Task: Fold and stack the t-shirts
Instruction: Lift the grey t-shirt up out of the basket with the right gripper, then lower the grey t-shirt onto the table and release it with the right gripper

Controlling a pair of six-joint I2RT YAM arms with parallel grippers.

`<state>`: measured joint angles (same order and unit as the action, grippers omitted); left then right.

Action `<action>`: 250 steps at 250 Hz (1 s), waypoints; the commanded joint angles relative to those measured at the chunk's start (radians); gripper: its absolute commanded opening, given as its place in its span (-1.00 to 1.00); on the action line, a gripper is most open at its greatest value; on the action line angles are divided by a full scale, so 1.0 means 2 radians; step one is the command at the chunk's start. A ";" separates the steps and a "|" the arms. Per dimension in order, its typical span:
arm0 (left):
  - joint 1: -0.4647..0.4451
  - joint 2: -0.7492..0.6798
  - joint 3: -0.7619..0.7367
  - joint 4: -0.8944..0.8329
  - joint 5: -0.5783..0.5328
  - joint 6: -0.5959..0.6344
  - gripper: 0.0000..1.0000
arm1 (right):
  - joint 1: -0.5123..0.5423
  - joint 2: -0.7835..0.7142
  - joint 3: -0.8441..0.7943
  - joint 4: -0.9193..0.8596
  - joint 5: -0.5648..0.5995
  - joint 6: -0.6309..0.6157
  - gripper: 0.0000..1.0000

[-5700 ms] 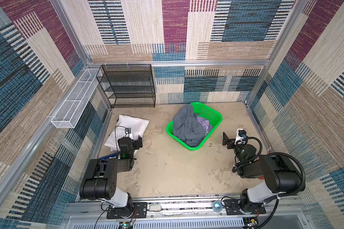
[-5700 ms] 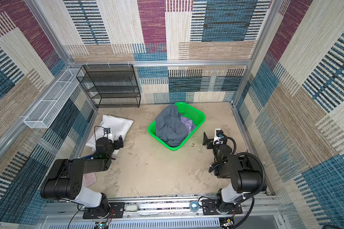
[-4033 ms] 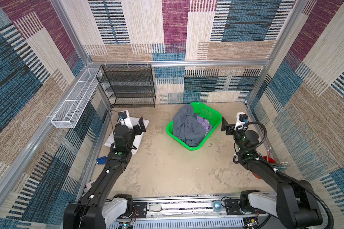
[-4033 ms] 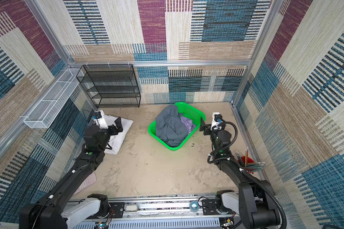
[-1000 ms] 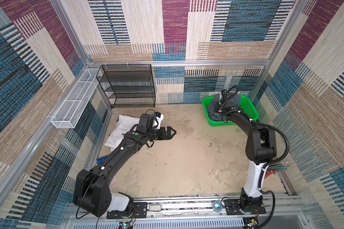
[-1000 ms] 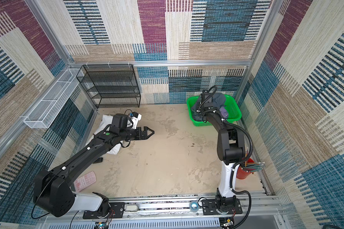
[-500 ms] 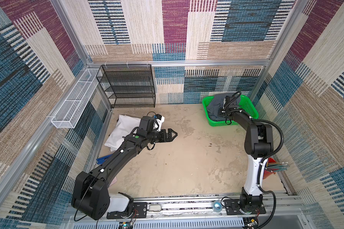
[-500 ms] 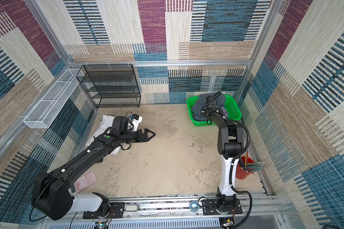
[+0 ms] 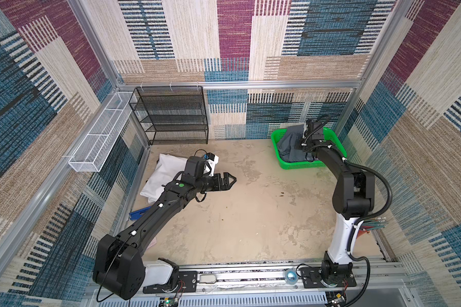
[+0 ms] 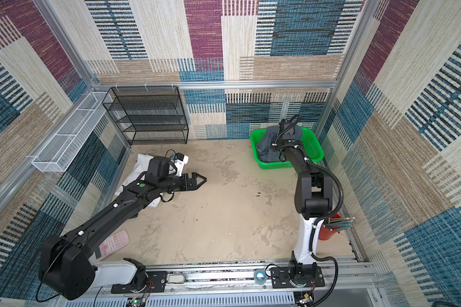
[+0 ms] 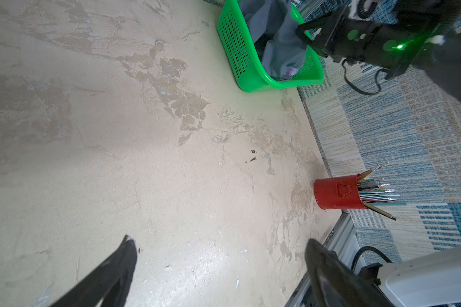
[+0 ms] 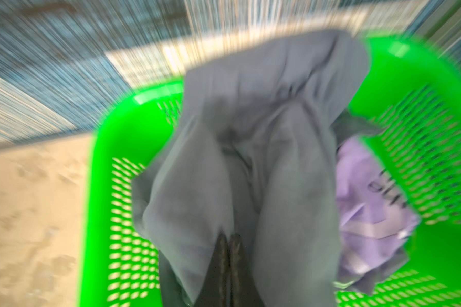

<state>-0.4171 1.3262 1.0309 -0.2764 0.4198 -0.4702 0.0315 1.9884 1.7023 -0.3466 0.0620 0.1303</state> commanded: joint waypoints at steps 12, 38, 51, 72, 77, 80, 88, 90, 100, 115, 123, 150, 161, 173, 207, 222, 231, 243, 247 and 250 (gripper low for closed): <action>0.000 -0.004 -0.001 0.013 -0.008 0.014 0.98 | 0.023 -0.069 -0.027 0.069 -0.004 0.001 -1.00; 0.000 -0.002 0.007 0.015 -0.007 0.020 0.97 | 0.043 -0.083 0.019 0.052 0.024 -0.008 -1.00; 0.000 -0.001 0.015 0.014 -0.007 0.026 0.98 | 0.051 -0.079 0.072 0.029 0.033 -0.014 -1.00; 0.000 -0.002 0.034 0.006 -0.013 0.035 0.97 | 0.072 -0.054 0.201 -0.024 0.048 -0.035 -1.00; 0.000 -0.003 0.039 0.006 -0.015 0.037 0.97 | 0.079 -0.042 0.242 -0.040 0.049 -0.039 -1.00; 0.000 -0.003 0.042 0.004 -0.017 0.038 0.97 | 0.083 -0.034 0.267 -0.050 0.048 -0.042 -1.00; 0.000 -0.006 0.046 0.005 -0.022 0.041 0.97 | 0.096 -0.014 0.347 -0.082 0.042 -0.050 -1.00; 0.000 -0.007 0.047 0.005 -0.024 0.041 0.98 | 0.099 -0.006 0.369 -0.090 0.040 -0.053 -1.00; 0.000 -0.013 0.050 0.006 -0.032 0.043 0.97 | 0.118 0.033 0.476 -0.129 0.034 -0.063 -1.00; 0.001 -0.026 0.050 0.007 -0.049 0.045 0.97 | 0.150 0.071 0.584 -0.159 0.029 -0.076 -1.00; 0.001 -0.035 0.047 0.007 -0.059 0.046 0.97 | 0.167 0.071 0.589 -0.158 0.022 -0.081 -1.00; 0.001 -0.075 0.027 -0.005 -0.092 0.054 0.97 | 0.212 -0.008 0.411 -0.096 -0.025 -0.060 -1.00; 0.001 -0.094 0.015 -0.015 -0.104 0.058 0.97 | 0.226 -0.045 0.315 -0.054 -0.047 -0.043 -1.00; 0.001 -0.114 0.002 -0.031 -0.121 0.061 0.98 | 0.240 -0.074 0.230 -0.018 -0.057 -0.022 -1.00; 0.001 -0.165 -0.046 -0.081 -0.151 0.051 0.98 | 0.261 -0.092 0.080 0.022 -0.093 0.033 -1.00; 0.001 -0.177 -0.069 -0.094 -0.153 0.043 0.94 | 0.266 -0.090 0.023 0.043 -0.110 0.053 -1.00; 0.001 -0.180 -0.083 -0.100 -0.155 0.037 0.92 | 0.267 -0.089 -0.013 0.062 -0.119 0.065 -1.00; 0.001 -0.177 -0.101 -0.102 -0.153 0.031 0.92 | 0.268 -0.086 -0.058 0.092 -0.137 0.079 -1.00; 0.001 -0.175 -0.106 -0.101 -0.152 0.028 0.92 | 0.269 -0.084 -0.072 0.102 -0.144 0.083 -1.00; 0.001 -0.172 -0.110 -0.101 -0.150 0.027 0.93 | 0.269 -0.083 -0.082 0.110 -0.149 0.087 -1.00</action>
<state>-0.4164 0.9726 0.8761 -0.4129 0.1509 -0.3954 0.5652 1.8248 1.6905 -0.3397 -0.1249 0.1879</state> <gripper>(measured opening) 0.959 0.050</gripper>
